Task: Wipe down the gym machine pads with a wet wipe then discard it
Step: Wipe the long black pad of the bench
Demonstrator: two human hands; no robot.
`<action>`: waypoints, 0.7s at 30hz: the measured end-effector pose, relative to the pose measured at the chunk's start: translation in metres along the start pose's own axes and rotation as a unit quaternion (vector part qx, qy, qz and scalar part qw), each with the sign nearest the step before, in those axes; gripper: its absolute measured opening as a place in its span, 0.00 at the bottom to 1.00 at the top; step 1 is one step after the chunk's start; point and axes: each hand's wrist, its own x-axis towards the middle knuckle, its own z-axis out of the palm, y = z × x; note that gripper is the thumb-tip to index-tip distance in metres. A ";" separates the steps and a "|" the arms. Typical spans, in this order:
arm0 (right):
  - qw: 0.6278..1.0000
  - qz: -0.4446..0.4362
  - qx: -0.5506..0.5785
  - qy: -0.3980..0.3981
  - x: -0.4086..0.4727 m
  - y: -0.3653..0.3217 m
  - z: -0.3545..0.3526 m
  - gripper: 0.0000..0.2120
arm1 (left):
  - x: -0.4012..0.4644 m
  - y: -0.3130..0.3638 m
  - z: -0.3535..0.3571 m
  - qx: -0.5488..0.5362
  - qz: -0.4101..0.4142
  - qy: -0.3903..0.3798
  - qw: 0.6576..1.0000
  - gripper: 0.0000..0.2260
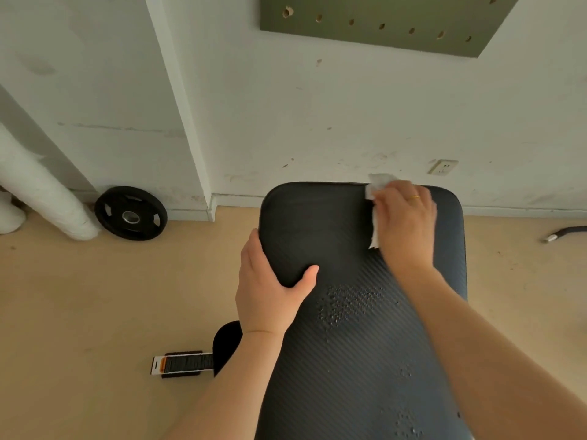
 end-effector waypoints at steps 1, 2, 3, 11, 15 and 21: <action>0.999 0.034 0.023 0.002 0.003 0.005 -0.001 0.05 | 0.000 0.000 0.001 0.006 0.004 0.004 1.000 0.43; 0.998 0.059 0.032 0.000 0.005 0.005 0.000 0.05 | 0.000 -0.001 0.001 0.015 0.005 0.008 1.000 0.43; 0.996 0.072 0.048 0.001 0.004 0.000 0.001 0.05 | -0.001 0.000 0.002 0.027 0.006 0.017 0.999 0.43; 0.977 -0.115 0.141 -0.116 -0.020 -0.046 0.009 0.17 | -0.030 0.021 0.022 0.207 -0.014 0.116 0.971 0.35; 0.956 -0.214 0.107 -0.171 -0.003 -0.015 -0.007 0.13 | -0.040 0.033 0.031 0.195 -0.093 0.120 0.969 0.34; 0.992 -0.047 0.045 -0.108 0.003 0.033 -0.011 0.10 | -0.038 0.032 0.035 0.219 -0.101 0.128 0.962 0.34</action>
